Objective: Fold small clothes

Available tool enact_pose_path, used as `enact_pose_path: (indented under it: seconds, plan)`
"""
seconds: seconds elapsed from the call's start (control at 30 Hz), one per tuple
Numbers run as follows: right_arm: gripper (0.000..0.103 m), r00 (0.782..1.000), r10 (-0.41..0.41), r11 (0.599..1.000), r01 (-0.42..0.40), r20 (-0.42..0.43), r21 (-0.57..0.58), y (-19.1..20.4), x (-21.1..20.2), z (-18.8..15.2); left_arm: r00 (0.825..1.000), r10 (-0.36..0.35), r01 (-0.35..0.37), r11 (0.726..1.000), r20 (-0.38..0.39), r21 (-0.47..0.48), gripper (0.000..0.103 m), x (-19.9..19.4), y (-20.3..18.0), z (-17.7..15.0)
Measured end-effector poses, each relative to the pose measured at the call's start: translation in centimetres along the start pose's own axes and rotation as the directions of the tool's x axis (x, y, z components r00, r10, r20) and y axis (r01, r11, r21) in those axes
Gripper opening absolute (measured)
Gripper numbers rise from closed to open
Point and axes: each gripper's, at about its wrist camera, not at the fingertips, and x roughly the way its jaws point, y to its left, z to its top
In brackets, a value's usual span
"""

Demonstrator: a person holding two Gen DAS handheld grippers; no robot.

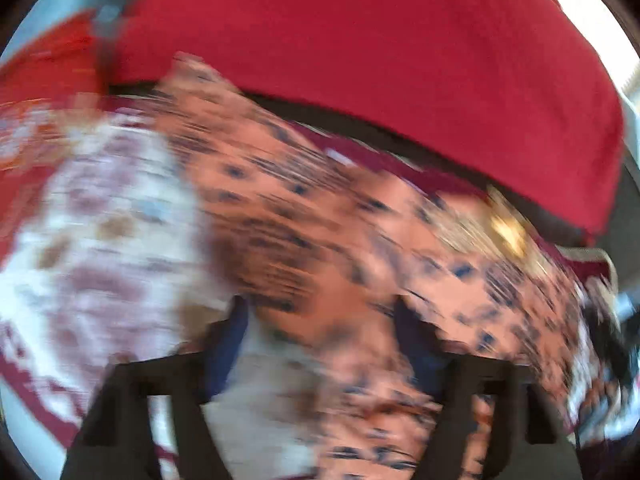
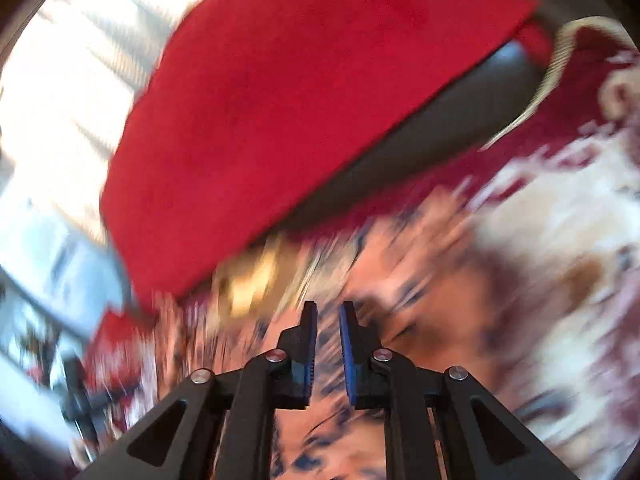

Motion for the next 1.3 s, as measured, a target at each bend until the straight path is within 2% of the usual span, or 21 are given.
enact_pose_path:
  seconds: [0.1, 0.17, 0.2, 0.3, 0.37, 0.4, 0.43, 0.47, 0.53, 0.6, 0.63, 0.67, 0.7, 0.73, 0.83, 0.93, 1.0, 1.1, 1.13, 1.2, 1.3]
  plan:
    - [0.022, 0.977, -0.069, 0.998, 0.066, -0.204, -0.022, 1.8, 5.6, -2.5, 1.000, 0.012, -0.012, 0.989, -0.003, -0.145, 0.079, -0.1, 4.4, 1.4]
    - [0.022, 0.986, -0.086, 0.996, 0.082, -0.145, -0.036, 2.5, 5.5, -2.9, 0.999, -0.017, 0.007, 0.968, -0.037, -0.250, 0.079, 1.1, 6.3, 2.3]
    - [0.024, 0.984, -0.076, 0.997, 0.073, -0.161, -0.029, 2.8, 5.4, -2.7, 0.998, -0.036, 0.019, 0.948, -0.048, -0.317, 0.079, 1.9, 7.4, 2.8]
    - [0.025, 0.991, 0.043, 0.999, -0.040, -0.127, 0.024, 3.0, 3.8, -2.6, 0.996, -0.076, 0.050, 0.889, -0.038, -0.455, 0.079, 3.9, 8.9, 3.1]
    - [0.044, 0.992, 0.088, 0.995, -0.084, -0.091, 0.049, 3.1, 2.4, -3.4, 0.996, -0.089, 0.064, 0.848, -0.022, -0.527, 0.079, 5.5, 9.9, 3.9]
    - [0.073, 0.991, 0.106, 0.993, -0.101, -0.087, 0.061, 3.4, 1.9, -4.0, 0.995, -0.096, 0.071, 0.829, -0.017, -0.555, 0.079, 5.8, 10.2, 4.2]
    - [0.079, 0.989, 0.131, 0.990, -0.126, -0.071, 0.068, 3.6, 1.2, -4.6, 0.994, -0.111, 0.084, 0.808, -0.010, -0.583, 0.079, 6.7, 10.4, 4.6]
    - [0.079, 0.987, 0.152, 0.987, -0.149, -0.048, 0.065, 3.7, 0.6, -5.1, 0.992, -0.125, 0.097, 0.792, -0.004, -0.602, 0.079, 8.0, 10.5, 5.3]
    - [0.079, 0.985, 0.172, 0.984, -0.171, -0.023, 0.042, 4.1, -0.2, -5.7, 0.994, -0.106, 0.089, 0.791, 0.009, -0.606, 0.080, 9.2, 10.4, 6.3]
    - [0.079, 0.984, 0.177, 0.984, -0.177, -0.005, 0.031, 3.9, -0.4, -6.0, 0.994, -0.090, 0.112, 0.791, 0.066, -0.602, 0.080, 9.7, 10.3, 7.4]
    - [0.078, 0.985, 0.172, 0.984, -0.172, 0.009, 0.033, 3.5, -0.6, -5.9, 0.992, -0.096, 0.127, 0.790, 0.083, -0.600, 0.078, 10.0, 10.2, 7.8]
    - [0.076, 0.985, 0.173, 0.984, -0.174, 0.023, 0.038, 2.7, -0.9, -5.9, 0.992, -0.091, 0.127, 0.791, 0.090, -0.599, 0.057, 10.2, 10.1, 8.1]
    - [0.070, 0.984, 0.171, 0.984, -0.173, 0.039, 0.040, 2.4, -1.1, -5.8, 0.992, -0.088, 0.124, 0.798, 0.090, -0.589, 0.037, 10.5, 9.8, 8.4]
    - [0.062, 0.986, 0.163, 0.986, -0.164, 0.046, 0.036, 2.3, -1.0, -5.4, 0.993, -0.098, 0.119, 0.807, 0.067, -0.578, 0.006, 11.0, 9.4, 8.6]
    - [0.048, 0.991, 0.113, 0.994, -0.113, 0.065, 0.006, 2.3, -1.0, -4.9, 0.999, -0.022, 0.044, 0.864, 0.049, -0.501, 0.008, 10.4, 7.4, 9.1]
    - [0.045, 0.991, 0.101, 0.995, -0.102, 0.083, 0.009, 2.0, -1.5, -4.6, 0.988, -0.067, 0.118, 0.910, 0.138, -0.399, 0.008, 7.2, 3.7, 9.4]
    - [0.045, 0.989, 0.100, 0.995, -0.103, 0.109, 0.016, 1.8, -2.2, -4.4, 0.985, -0.085, 0.125, 0.949, 0.148, -0.288, 0.008, 4.9, 0.0, 9.4]
    - [0.045, 0.984, 0.096, 0.994, -0.104, 0.153, 0.042, 1.1, -3.3, -4.0, 0.974, -0.158, 0.168, 0.984, 0.161, -0.050, 0.008, 0.6, -8.4, 8.0]
    - [0.045, 0.981, 0.096, 0.993, -0.107, 0.168, 0.055, 0.8, -3.7, -3.9, 0.970, -0.183, 0.183, 0.983, 0.160, 0.015, 0.008, -0.5, -10.7, 7.2]
    - [0.045, 0.974, 0.096, 0.989, -0.115, 0.206, 0.087, -0.1, -4.8, -3.6, 0.956, -0.260, 0.235, 0.956, 0.135, 0.174, 0.008, -3.1, -17.5, 4.4]
    - [0.045, 0.961, 0.073, 0.988, -0.107, 0.265, 0.113, -1.3, -6.8, -3.4, 0.929, -0.369, 0.335, 0.866, 0.021, 0.372, 0.009, -5.0, -26.6, -0.6]
